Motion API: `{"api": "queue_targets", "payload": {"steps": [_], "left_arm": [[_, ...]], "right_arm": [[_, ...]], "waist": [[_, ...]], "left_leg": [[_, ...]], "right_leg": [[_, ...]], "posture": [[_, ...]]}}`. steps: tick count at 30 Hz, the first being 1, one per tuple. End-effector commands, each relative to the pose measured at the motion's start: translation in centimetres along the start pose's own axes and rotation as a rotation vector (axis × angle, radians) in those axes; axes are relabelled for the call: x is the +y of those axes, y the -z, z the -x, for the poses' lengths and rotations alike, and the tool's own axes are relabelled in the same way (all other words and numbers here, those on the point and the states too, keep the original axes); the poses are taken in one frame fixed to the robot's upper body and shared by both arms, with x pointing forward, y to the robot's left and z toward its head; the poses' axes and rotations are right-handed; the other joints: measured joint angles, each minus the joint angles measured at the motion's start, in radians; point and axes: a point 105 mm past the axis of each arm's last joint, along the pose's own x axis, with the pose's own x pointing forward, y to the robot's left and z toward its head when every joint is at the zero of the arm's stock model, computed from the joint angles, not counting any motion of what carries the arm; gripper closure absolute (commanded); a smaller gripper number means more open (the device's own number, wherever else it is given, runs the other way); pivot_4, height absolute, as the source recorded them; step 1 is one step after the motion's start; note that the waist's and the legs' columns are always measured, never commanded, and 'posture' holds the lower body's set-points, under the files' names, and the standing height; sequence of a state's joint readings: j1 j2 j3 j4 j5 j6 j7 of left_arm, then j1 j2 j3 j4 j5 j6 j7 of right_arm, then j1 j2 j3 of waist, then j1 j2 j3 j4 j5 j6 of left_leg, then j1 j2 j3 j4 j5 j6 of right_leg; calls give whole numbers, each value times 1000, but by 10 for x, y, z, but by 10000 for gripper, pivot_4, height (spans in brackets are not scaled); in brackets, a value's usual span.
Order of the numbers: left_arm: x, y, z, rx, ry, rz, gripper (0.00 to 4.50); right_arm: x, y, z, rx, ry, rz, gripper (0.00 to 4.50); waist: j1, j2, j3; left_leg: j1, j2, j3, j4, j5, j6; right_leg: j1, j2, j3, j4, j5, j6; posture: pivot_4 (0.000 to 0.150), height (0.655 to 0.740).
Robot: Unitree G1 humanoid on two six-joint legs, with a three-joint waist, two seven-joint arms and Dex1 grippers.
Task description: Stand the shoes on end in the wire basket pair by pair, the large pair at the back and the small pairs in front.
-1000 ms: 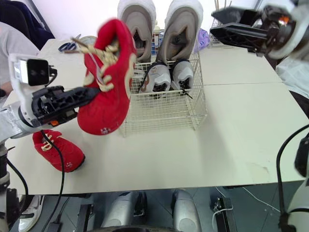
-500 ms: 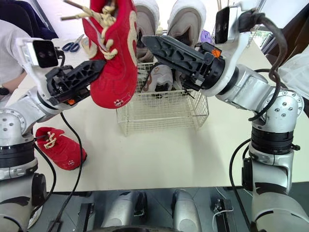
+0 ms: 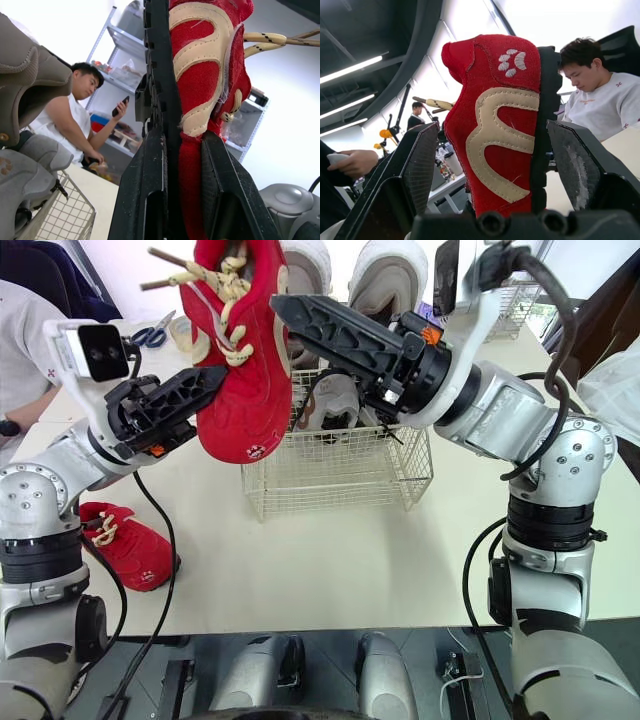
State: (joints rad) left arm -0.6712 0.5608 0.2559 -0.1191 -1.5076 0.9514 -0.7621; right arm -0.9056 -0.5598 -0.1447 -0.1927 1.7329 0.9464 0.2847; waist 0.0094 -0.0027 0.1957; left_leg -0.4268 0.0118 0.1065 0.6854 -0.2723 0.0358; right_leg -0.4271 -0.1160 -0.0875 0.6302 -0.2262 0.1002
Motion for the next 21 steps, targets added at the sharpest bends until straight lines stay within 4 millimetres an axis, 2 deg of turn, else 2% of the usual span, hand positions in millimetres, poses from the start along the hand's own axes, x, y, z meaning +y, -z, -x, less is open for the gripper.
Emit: {"api": "queue_targets", "payload": {"steps": [1, 21], "left_arm": [[-17, 1, -15, 42, 94, -33, 40186], [-27, 0, -15, 37, 112, -66, 40186]], "right_arm": [[3, 7, -10, 45, -13, 36, 8196], [-18, -4, 3, 38, 78, 90, 8196]], "waist": [[0, 0, 0], [-1, 0, 0]], "left_leg": [[0, 0, 0, 0, 0, 0], [0, 0, 0, 0, 0, 0]], "right_leg": [[0, 0, 0, 0, 0, 0], [0, 0, 0, 0, 0, 0]], "posture": [[1500, 7400], [1500, 7400]]}}
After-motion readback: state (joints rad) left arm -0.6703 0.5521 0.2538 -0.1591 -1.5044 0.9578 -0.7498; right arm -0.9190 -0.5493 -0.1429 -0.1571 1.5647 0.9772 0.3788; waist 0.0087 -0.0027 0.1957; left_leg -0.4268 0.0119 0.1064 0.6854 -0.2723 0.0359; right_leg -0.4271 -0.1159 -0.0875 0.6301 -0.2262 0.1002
